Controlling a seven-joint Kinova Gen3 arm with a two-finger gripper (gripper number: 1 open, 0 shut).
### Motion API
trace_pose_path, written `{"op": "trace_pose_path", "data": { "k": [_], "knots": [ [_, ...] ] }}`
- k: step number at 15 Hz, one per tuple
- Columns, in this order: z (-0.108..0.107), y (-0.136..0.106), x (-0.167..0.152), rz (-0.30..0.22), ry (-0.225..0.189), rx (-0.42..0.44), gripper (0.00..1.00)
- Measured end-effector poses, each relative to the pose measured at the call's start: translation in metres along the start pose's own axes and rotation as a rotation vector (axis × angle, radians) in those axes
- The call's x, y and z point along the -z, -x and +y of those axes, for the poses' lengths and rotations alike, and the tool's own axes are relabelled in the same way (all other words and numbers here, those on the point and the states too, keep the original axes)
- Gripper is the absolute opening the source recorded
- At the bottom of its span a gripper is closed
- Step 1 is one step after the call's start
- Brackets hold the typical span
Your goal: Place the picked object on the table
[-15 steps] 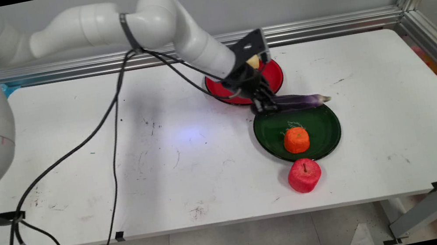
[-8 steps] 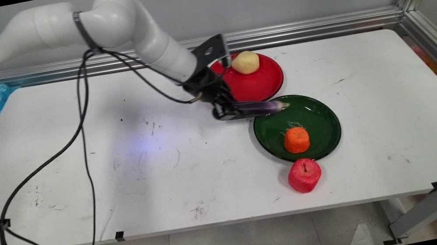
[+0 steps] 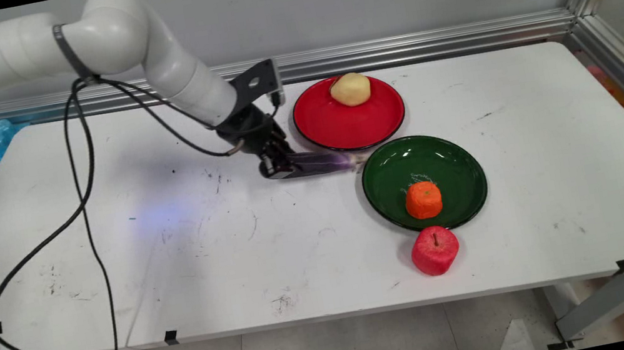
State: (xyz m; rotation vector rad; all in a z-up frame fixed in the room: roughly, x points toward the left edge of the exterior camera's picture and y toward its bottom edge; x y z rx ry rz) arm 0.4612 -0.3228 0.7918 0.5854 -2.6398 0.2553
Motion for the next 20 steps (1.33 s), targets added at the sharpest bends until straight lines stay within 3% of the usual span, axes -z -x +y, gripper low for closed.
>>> {"op": "trace_pose_path", "data": {
  "k": [7,20],
  "knots": [
    [-0.004,0.024,-0.001,-0.009,-0.002,0.018,0.00],
    [-0.016,0.024,-0.021,0.044,0.021,-0.023,0.00]
  ]
}}
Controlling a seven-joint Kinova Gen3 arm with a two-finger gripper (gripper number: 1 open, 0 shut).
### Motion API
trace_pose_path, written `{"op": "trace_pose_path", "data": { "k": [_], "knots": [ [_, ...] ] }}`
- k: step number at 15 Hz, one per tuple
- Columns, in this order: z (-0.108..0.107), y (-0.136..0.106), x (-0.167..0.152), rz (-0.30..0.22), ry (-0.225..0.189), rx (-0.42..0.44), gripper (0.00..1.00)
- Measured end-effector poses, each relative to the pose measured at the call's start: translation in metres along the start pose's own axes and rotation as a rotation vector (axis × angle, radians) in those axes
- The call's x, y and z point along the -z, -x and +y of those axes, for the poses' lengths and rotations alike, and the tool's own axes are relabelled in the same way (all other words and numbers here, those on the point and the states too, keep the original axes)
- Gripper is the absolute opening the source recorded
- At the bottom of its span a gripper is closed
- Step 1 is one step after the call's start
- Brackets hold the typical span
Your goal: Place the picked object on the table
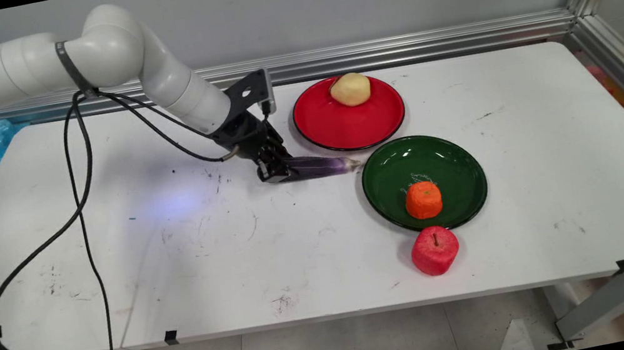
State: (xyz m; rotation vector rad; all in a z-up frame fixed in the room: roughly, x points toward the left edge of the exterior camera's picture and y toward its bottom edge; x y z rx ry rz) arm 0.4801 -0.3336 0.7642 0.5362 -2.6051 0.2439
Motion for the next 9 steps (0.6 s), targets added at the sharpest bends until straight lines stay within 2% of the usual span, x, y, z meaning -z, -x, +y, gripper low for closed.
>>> {"op": "trace_pose_path", "data": {
  "k": [3,4,9],
  "knots": [
    [-0.0006,-0.0003,-0.0032,0.008,0.006,0.000,0.00],
    [-0.0009,-0.0005,-0.0040,0.011,0.007,0.001,1.00],
    [-0.0023,-0.0047,-0.0055,0.022,0.008,0.013,1.00]
  ]
}}
